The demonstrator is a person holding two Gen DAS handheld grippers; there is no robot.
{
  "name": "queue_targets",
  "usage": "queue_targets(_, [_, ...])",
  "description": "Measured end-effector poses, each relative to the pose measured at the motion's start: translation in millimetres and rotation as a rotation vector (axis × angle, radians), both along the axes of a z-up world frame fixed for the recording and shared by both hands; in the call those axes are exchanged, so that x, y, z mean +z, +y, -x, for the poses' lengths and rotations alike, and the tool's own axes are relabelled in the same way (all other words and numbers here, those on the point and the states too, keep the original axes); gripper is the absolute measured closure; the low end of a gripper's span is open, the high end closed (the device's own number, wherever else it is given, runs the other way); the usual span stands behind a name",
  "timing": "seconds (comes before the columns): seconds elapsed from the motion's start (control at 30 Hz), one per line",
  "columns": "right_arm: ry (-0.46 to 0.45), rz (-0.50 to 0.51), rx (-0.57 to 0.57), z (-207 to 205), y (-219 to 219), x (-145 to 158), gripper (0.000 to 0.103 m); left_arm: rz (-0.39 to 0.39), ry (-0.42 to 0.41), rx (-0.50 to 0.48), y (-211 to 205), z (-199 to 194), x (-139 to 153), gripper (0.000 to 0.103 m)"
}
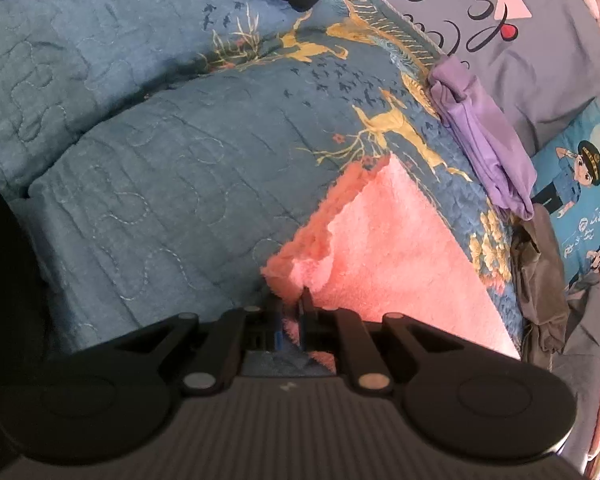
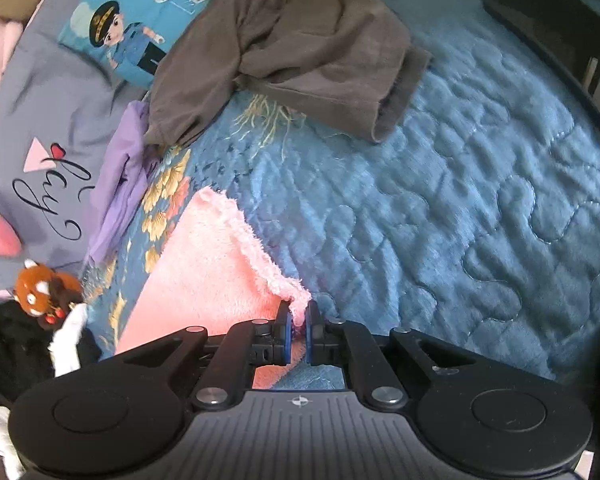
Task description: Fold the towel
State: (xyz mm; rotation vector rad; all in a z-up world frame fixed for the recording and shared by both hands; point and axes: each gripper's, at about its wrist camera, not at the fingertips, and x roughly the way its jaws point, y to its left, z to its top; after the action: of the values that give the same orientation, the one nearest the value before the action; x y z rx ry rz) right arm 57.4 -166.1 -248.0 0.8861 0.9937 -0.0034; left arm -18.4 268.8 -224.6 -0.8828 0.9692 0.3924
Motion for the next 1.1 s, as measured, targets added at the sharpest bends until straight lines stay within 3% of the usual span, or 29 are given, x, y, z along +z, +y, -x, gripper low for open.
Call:
queue_targets(0.17, [0.003,-0.037,-0.006,0,-2,-2,0.096,0.001,0.028,0.034,12,12,5,0.087])
queue_targets(0.27, [0.015,-0.128,-0.04,3,-11,-6,0.09,-0.056,0.008,0.049,23,25,23,0.086])
queue_targets(0.3, [0.015,-0.134,-0.051,4,-13,-5,0.089,-0.075,-0.003,0.037,27,27,29,0.078])
queue_targets(0.47, [-0.03,-0.063,-0.084,11,-18,15,0.055,-0.16,-0.061,-0.066,23,20,60,0.05])
queue_targets(0.53, [-0.047,-0.04,-0.093,14,-21,22,0.054,-0.147,-0.071,-0.108,15,13,65,0.028])
queue_targets(0.6, [-0.052,-0.047,-0.104,18,-27,24,0.052,-0.126,-0.079,-0.134,7,7,68,0.023])
queue_targets(0.73, [-0.029,-0.108,-0.122,24,-35,19,0.048,-0.025,-0.06,-0.159,-6,-3,53,0.02])
queue_targets(0.87, [-0.013,-0.23,-0.127,27,-33,7,0.047,0.084,-0.026,-0.12,-12,-5,35,0.02])
queue_targets(0.97, [-0.005,-0.301,-0.127,27,-22,0,0.047,0.048,-0.017,-0.127,-18,-6,32,0.02])
queue_targets(1.1, [0.003,-0.272,-0.141,25,-10,-4,0.052,-0.017,-0.03,-0.135,-18,-6,38,0.02])
